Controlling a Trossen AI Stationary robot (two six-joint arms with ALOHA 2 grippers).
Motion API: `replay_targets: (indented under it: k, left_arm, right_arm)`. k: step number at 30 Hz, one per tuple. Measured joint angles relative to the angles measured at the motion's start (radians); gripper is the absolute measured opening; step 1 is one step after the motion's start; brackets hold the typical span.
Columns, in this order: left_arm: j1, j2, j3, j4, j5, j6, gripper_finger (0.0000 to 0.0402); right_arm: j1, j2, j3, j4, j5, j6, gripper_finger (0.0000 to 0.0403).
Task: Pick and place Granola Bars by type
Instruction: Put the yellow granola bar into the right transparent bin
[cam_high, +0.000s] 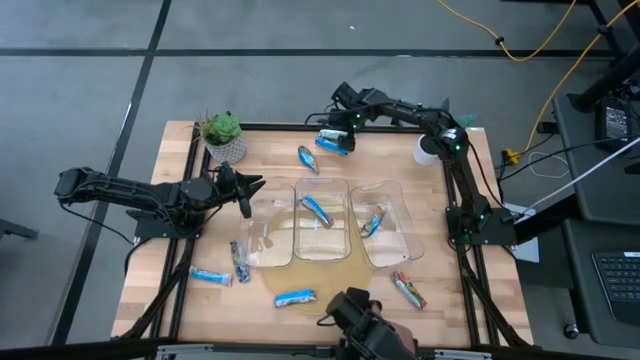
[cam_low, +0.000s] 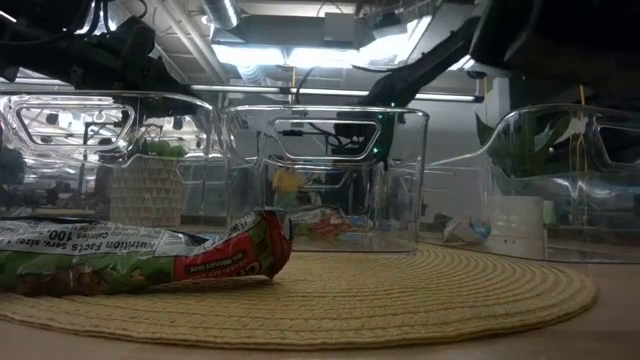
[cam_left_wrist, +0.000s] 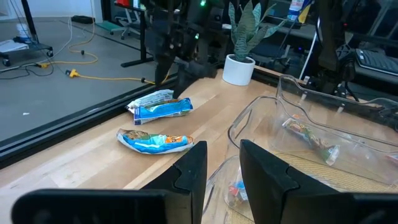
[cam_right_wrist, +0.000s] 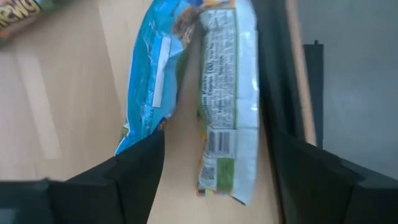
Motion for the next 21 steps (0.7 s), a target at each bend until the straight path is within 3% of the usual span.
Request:
replay_targets:
  k: [15,21]
  left_arm:
    - [0.000,0.000,0.000,0.000,0.000,0.000,0.0088]
    - [0.000,0.000,0.000,0.000,0.000,0.000,0.0088]
  right_arm:
    - [-0.001,0.074,0.000,0.024,-0.006,-0.004,0.0298]
    - [0.000,0.075,0.000,0.027,-0.007,-0.005,0.0248]
